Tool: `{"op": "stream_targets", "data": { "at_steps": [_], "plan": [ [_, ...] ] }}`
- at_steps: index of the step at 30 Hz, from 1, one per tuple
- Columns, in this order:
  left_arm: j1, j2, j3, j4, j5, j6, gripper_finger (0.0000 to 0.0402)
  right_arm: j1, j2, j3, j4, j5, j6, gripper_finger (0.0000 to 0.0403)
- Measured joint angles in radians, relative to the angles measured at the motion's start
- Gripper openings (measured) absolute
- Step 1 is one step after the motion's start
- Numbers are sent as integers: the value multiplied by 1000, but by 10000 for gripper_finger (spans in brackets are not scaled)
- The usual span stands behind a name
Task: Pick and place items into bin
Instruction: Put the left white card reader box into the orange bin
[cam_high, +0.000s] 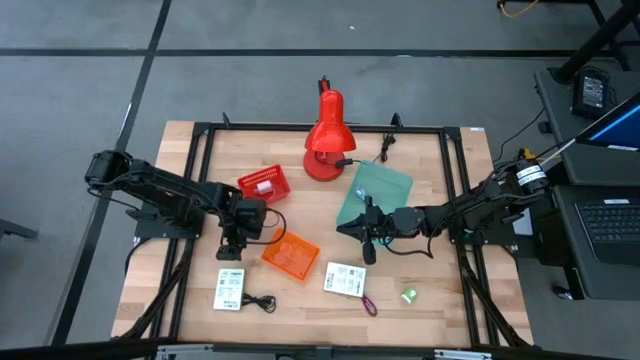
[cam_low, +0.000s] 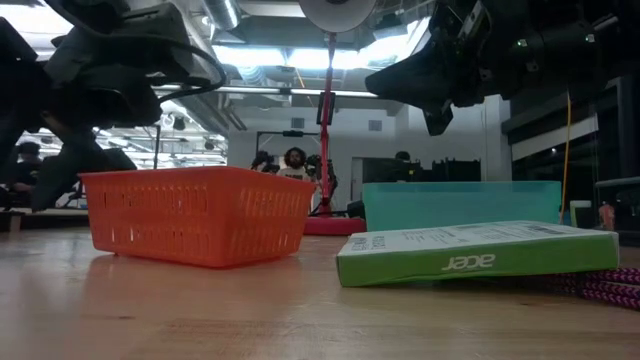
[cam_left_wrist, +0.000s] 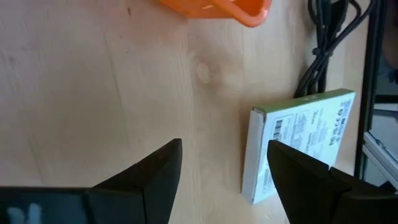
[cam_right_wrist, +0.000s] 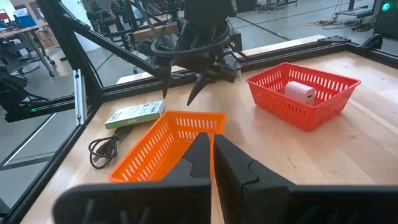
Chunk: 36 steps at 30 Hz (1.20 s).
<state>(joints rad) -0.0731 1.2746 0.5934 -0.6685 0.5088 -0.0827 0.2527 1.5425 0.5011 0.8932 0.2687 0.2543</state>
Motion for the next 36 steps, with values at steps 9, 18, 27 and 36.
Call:
{"op": "stream_targets", "data": {
  "at_steps": [9, 18, 27, 36],
  "plan": [
    [-31, 60, 0, 19, 44, 23, 231, 0, 0, 0, 0, 0, 0, 4],
    [-38, 108, 0, 50, 68, 61, 231, 0, 0, 0, 4, 0, 0, 4],
    [-38, 163, 0, 76, 134, 124, 231, 0, 0, 0, 8, 0, 0, 4],
    [-39, 224, 0, 83, 175, 194, 231, 0, 0, 0, 12, 0, 2, 4]
  ]
}}
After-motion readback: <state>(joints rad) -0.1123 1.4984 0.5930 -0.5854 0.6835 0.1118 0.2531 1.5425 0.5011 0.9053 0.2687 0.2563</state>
